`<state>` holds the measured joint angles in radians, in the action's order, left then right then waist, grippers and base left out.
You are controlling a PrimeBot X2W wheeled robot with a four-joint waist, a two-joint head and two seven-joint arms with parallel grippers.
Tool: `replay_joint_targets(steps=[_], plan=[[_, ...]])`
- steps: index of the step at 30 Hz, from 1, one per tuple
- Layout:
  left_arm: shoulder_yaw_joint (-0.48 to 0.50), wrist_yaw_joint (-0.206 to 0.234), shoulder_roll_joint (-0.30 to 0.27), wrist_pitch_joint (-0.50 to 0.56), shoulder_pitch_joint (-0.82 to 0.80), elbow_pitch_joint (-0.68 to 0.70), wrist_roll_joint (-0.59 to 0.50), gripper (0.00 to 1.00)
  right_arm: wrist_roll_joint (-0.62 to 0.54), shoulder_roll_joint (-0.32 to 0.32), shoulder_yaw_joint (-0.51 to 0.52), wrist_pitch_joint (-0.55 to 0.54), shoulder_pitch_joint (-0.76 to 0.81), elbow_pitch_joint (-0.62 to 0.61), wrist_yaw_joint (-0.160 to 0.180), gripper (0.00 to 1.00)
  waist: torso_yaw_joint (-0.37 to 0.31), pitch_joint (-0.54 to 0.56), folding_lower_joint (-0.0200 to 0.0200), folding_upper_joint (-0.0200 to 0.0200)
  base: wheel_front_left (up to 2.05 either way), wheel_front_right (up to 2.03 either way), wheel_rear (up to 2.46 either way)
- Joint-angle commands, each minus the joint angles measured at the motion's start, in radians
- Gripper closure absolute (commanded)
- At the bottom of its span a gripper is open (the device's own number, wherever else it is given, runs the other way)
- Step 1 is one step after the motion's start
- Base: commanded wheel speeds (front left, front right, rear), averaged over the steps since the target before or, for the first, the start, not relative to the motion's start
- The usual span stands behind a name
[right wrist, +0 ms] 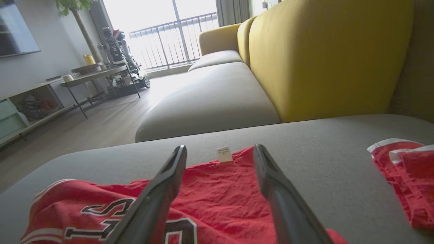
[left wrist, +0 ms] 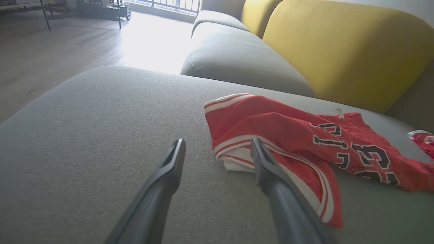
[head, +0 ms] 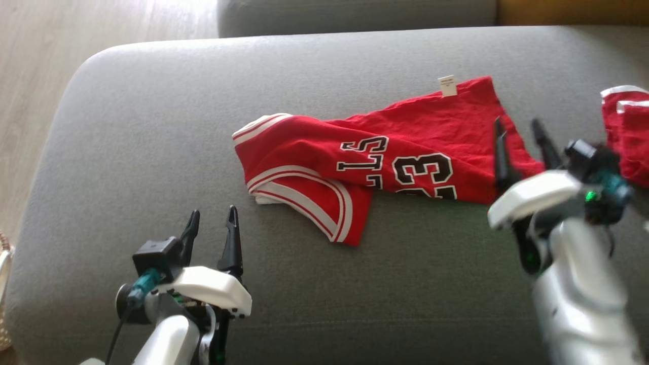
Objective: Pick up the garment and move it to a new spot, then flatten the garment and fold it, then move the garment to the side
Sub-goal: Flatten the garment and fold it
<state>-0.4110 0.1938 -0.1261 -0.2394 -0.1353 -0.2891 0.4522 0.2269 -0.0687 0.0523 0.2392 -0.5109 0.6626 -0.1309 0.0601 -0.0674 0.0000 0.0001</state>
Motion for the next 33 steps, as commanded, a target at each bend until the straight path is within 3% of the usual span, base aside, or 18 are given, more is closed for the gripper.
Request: replay_joint_targets(steps=[1,5,11,19,27,33], plan=[[0.040,0.001,-0.010,-0.012,-0.049,0.040,0.007,0.00,0.017,0.011,-0.048,0.012,0.039,-0.075,0.000,0.00,-0.013,0.006,0.0000,-0.0001,0.00,0.00,0.00],[0.088,0.000,0.009,-0.020,-0.043,0.064,0.031,0.00,0.063,0.014,-0.111,0.017,0.187,-0.259,0.000,0.00,-0.034,0.005,0.0000,-0.0001,0.00,0.00,0.00],[0.173,-0.018,0.032,-0.022,-0.013,0.101,0.006,0.00,0.103,0.017,-0.110,0.021,0.340,-0.433,0.000,0.00,-0.074,-0.008,0.0000,-0.0001,0.00,0.00,0.00],[0.218,-0.053,0.030,-0.022,-0.048,0.044,-0.045,0.00,0.105,0.018,-0.154,0.021,0.337,-0.514,0.000,0.00,-0.174,-0.065,0.0000,-0.0001,0.00,0.00,0.00],[0.276,-0.008,-0.033,0.077,-0.235,-0.125,-0.040,0.00,0.141,0.018,-0.178,0.022,0.324,-0.551,0.000,0.00,-0.275,-0.156,0.0000,-0.0001,0.00,0.00,0.00],[0.304,0.003,-0.067,0.147,-0.351,-0.233,-0.017,0.00,0.136,0.018,-0.168,0.022,0.319,-0.513,0.000,0.00,-0.304,-0.196,0.0000,-0.0001,0.00,0.00,0.00]])
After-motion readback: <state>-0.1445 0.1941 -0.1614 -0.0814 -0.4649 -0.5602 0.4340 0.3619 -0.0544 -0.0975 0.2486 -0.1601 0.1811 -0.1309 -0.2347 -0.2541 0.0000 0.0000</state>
